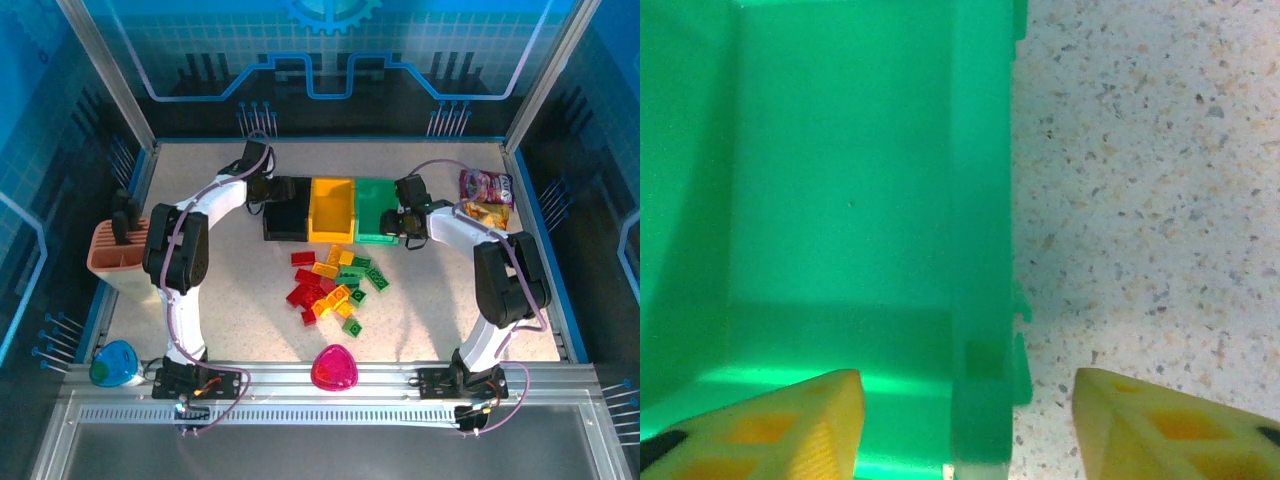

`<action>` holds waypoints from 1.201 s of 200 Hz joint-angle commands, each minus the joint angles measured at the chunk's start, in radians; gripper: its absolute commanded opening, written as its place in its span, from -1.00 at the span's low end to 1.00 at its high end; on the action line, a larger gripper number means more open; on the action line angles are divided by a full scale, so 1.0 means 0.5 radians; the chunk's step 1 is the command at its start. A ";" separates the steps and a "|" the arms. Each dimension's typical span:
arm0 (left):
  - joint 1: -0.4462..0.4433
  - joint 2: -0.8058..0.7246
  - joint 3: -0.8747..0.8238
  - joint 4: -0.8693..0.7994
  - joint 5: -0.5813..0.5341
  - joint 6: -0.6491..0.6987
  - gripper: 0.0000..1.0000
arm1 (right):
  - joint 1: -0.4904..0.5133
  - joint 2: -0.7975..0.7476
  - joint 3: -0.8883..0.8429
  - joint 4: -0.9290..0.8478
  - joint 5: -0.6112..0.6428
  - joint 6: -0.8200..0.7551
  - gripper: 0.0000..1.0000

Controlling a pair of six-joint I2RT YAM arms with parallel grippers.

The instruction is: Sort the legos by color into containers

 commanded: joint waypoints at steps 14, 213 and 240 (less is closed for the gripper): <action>0.010 -0.323 -0.102 -0.048 0.015 -0.016 0.58 | 0.045 -0.281 -0.112 -0.106 0.007 0.008 0.38; -0.724 -2.093 -1.926 -0.046 0.007 -0.492 0.21 | 1.262 -1.382 -1.098 -0.295 -0.130 0.333 0.26; -0.794 -2.139 -1.979 -0.055 -0.027 -0.532 0.20 | 1.350 -1.289 -1.068 -0.216 -0.207 0.287 0.24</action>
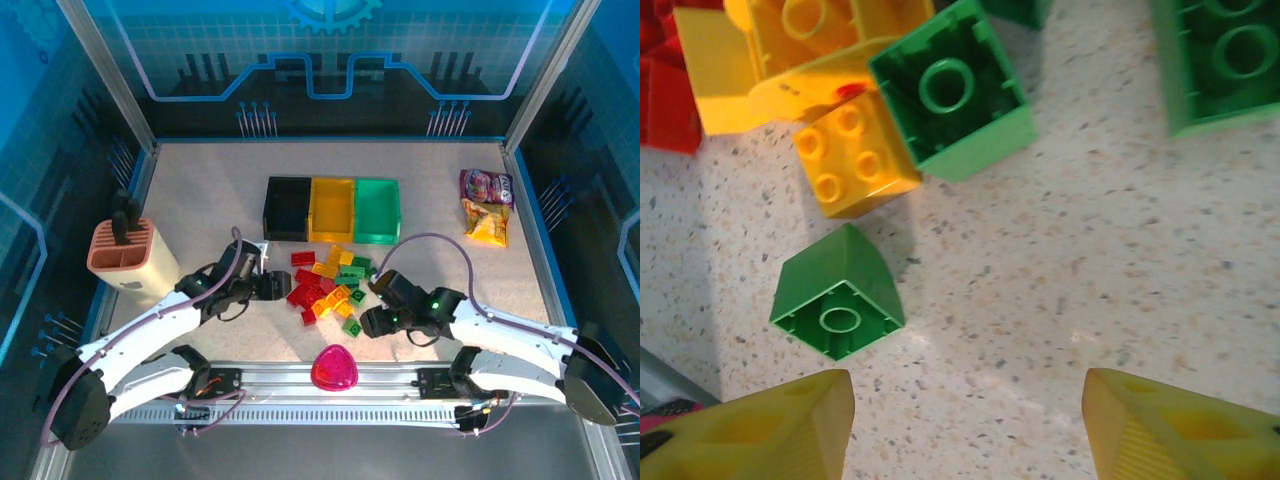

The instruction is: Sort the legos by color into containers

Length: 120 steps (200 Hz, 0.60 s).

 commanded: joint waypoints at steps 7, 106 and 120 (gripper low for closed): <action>-0.062 -0.064 -0.077 -0.049 -0.071 -0.085 0.20 | 0.110 0.079 0.040 0.132 -0.121 -0.056 0.24; -0.096 -0.154 -0.218 0.024 -0.074 -0.096 0.19 | 0.226 0.542 0.176 0.295 -0.124 -0.058 0.24; -0.096 -0.154 -0.214 0.026 -0.079 -0.078 0.19 | 0.230 0.593 0.179 0.322 -0.127 -0.049 0.24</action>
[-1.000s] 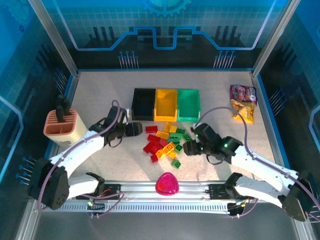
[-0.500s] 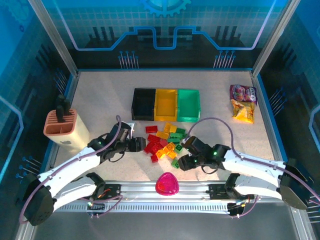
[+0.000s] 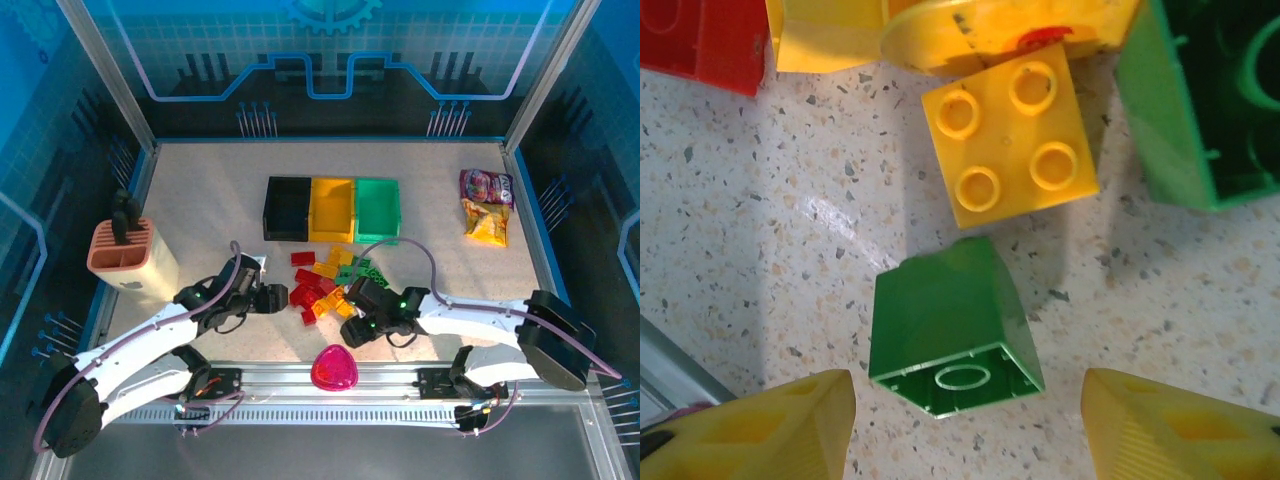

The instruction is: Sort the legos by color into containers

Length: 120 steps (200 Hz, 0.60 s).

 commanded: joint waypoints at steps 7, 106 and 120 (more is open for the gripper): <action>-0.015 -0.025 -0.019 0.022 -0.024 -0.003 0.19 | 0.029 0.098 0.058 0.077 -0.009 0.006 0.24; -0.017 0.004 -0.029 0.069 -0.052 0.045 0.15 | 0.029 0.252 0.190 0.090 0.113 0.032 -0.43; -0.015 -0.002 -0.023 0.065 -0.052 0.046 0.15 | 0.029 0.196 0.236 -0.003 0.130 0.011 -0.46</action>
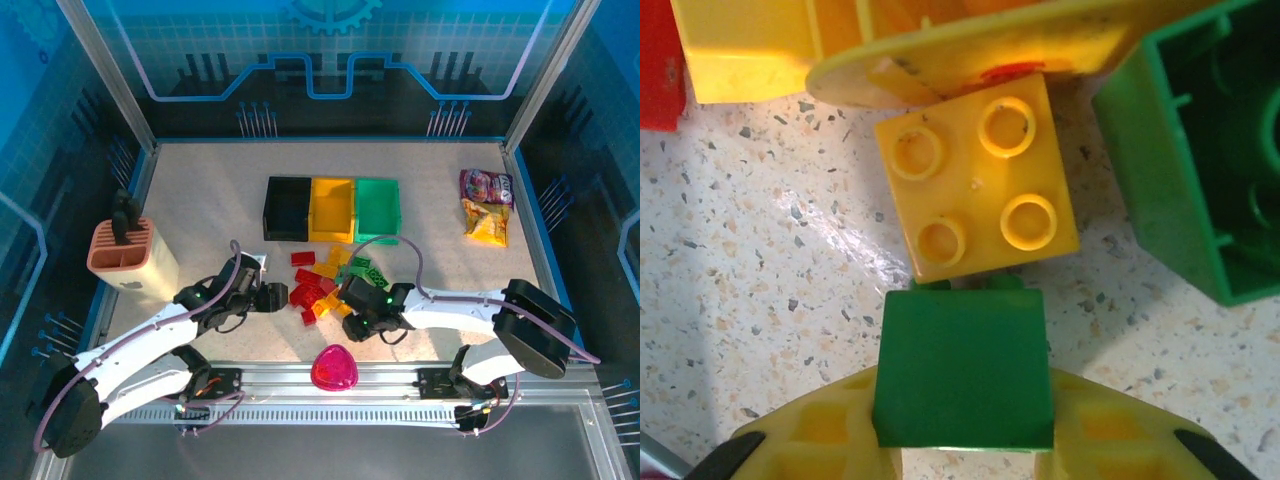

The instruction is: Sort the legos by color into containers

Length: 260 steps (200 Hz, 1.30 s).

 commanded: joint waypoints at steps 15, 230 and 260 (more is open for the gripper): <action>-0.015 -0.008 -0.006 0.010 -0.044 0.050 0.14 | 0.024 -0.140 0.178 -0.104 0.054 -0.048 -0.47; -0.376 0.440 0.051 0.261 -0.052 0.001 0.13 | -1.378 0.724 1.415 -0.390 -0.144 -0.605 -0.37; -0.409 0.472 0.056 0.268 -0.044 0.006 0.13 | -1.370 0.777 1.523 -0.429 -0.149 -0.599 0.43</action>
